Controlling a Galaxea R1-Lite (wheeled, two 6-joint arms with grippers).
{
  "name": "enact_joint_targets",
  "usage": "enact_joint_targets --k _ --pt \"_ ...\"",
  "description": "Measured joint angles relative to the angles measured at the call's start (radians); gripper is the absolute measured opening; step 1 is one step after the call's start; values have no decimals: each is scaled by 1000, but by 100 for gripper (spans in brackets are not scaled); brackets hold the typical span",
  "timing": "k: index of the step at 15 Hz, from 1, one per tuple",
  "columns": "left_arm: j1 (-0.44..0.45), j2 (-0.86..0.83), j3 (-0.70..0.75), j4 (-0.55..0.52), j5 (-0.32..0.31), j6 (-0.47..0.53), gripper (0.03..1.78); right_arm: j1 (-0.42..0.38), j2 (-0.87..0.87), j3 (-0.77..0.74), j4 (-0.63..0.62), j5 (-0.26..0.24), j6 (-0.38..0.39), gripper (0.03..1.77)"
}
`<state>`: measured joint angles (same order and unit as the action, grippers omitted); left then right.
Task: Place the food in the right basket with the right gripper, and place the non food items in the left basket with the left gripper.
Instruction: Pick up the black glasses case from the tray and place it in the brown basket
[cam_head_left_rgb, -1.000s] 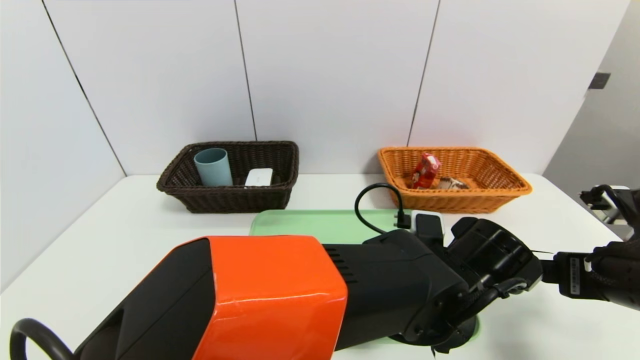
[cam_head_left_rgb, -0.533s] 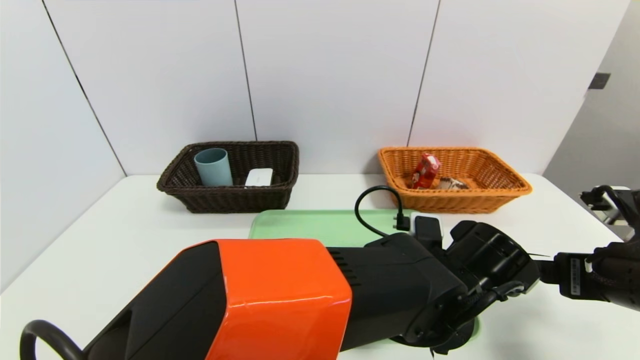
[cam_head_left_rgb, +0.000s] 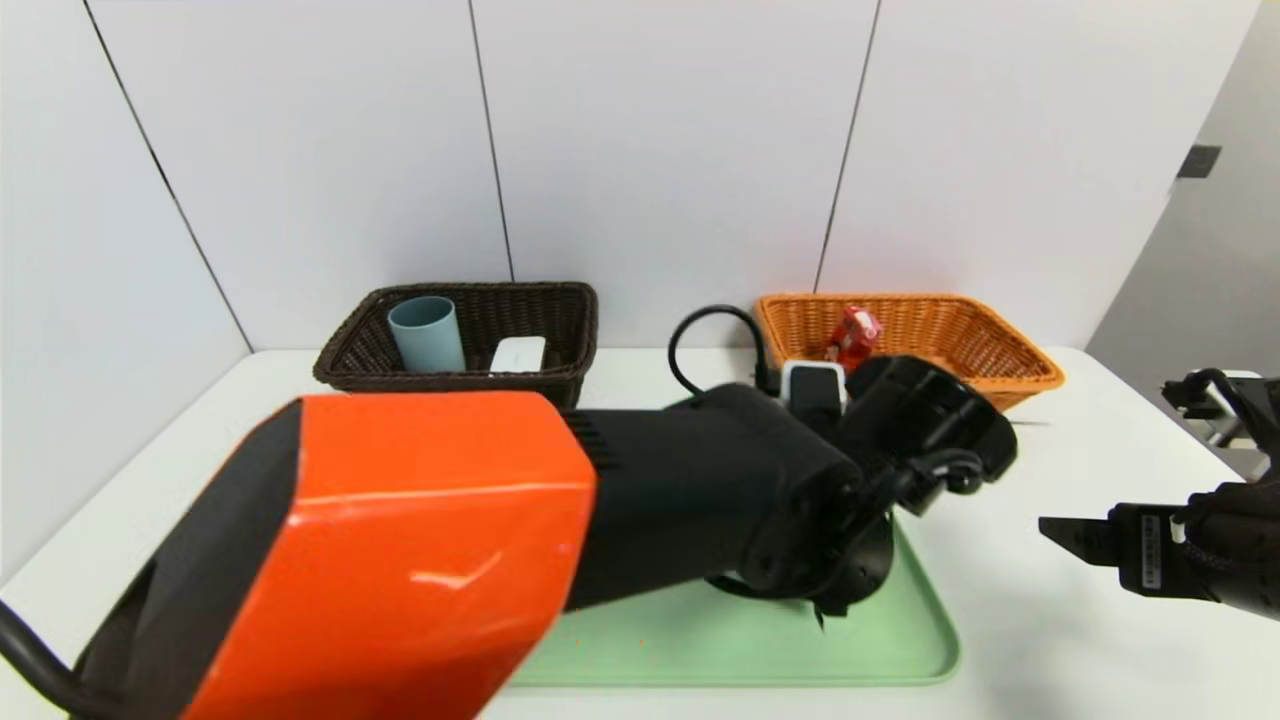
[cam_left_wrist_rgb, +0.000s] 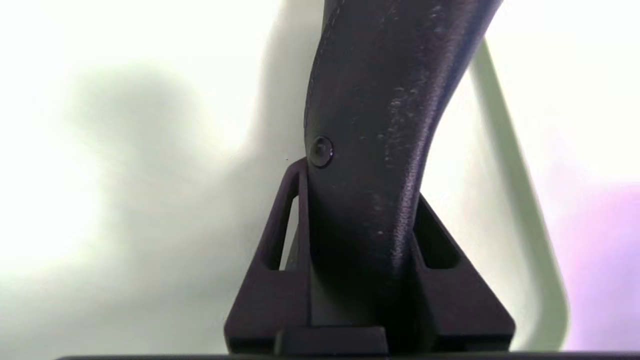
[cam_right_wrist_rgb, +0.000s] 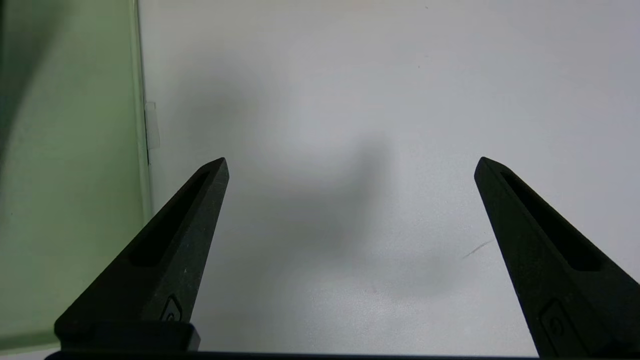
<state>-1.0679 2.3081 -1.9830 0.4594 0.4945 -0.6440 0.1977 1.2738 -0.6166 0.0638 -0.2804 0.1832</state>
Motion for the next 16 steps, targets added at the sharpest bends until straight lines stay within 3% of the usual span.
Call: enact_joint_targets --k 5,7,12,16 --pt "105 -162 0 5 -17 66 46 0 5 1 -20 0 -7 170" --pt "141 -228 0 9 -57 111 45 1 13 -1 -22 1 -9 170" --pt "325 -363 1 16 -224 418 45 3 25 -11 -22 1 -10 170" --pt "476 -389 2 -16 -267 631 42 3 30 -14 -21 3 -9 170"
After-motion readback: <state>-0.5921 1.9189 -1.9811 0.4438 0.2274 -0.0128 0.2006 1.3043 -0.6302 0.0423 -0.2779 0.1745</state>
